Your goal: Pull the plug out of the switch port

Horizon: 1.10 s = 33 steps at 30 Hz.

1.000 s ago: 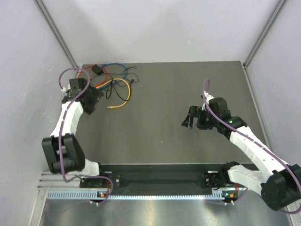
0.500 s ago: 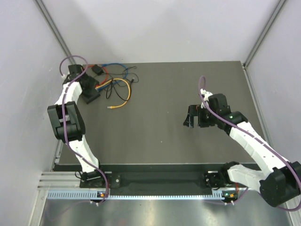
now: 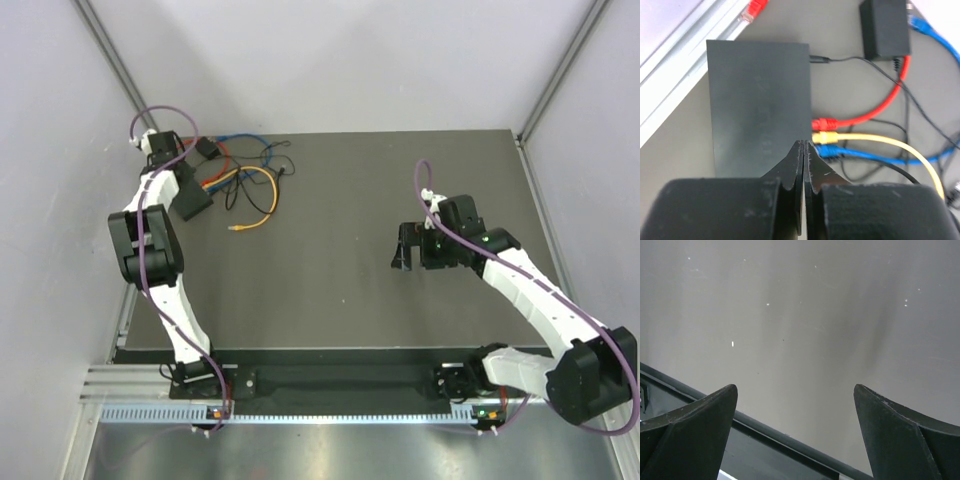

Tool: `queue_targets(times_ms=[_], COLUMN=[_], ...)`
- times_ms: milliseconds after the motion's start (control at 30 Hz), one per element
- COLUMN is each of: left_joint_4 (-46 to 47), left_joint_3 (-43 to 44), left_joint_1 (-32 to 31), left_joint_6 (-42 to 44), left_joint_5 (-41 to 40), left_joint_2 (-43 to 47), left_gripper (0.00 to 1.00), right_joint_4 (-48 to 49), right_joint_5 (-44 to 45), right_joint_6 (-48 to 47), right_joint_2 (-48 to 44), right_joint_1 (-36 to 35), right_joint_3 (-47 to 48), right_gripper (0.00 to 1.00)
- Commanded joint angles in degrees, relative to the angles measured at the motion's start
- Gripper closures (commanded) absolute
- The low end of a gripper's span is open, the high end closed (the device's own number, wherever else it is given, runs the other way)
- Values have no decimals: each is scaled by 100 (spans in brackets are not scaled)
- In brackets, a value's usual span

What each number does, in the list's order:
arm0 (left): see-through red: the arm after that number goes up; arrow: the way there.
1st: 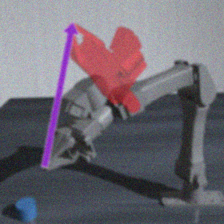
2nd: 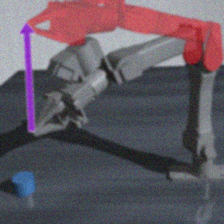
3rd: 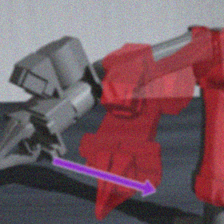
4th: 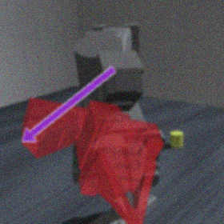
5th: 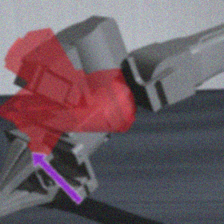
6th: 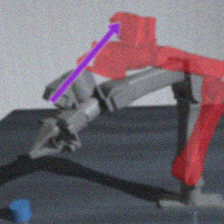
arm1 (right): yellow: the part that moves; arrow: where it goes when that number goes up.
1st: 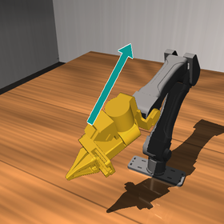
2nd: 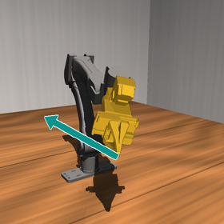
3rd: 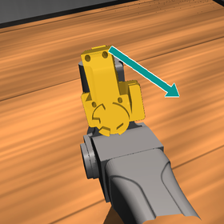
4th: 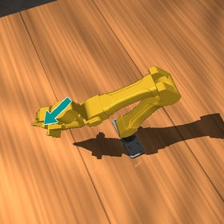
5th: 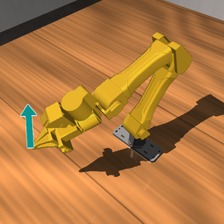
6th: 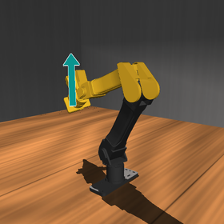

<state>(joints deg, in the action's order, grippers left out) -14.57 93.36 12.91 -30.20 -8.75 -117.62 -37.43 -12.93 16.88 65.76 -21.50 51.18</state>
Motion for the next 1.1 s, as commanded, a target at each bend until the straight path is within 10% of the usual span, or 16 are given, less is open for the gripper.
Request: queue_targets(times_ms=[0,700,1067], left_joint_4=[1016,596,570], left_joint_3=[-99,2608,1089], left_joint_1=[89,502,414], left_joint_6=[277,-417,-724], left_joint_5=[-268,-286,172], left_joint_2=[-216,-2502,-1432], left_gripper=[100,100,100], right_joint_4=[-176,-740,-274], right_joint_5=[19,45,-52], right_joint_6=[-168,-37,113], right_joint_2=[69,587,728], right_joint_1=[84,154,154], right_joint_3=[331,578,551], right_gripper=[0,0,0])
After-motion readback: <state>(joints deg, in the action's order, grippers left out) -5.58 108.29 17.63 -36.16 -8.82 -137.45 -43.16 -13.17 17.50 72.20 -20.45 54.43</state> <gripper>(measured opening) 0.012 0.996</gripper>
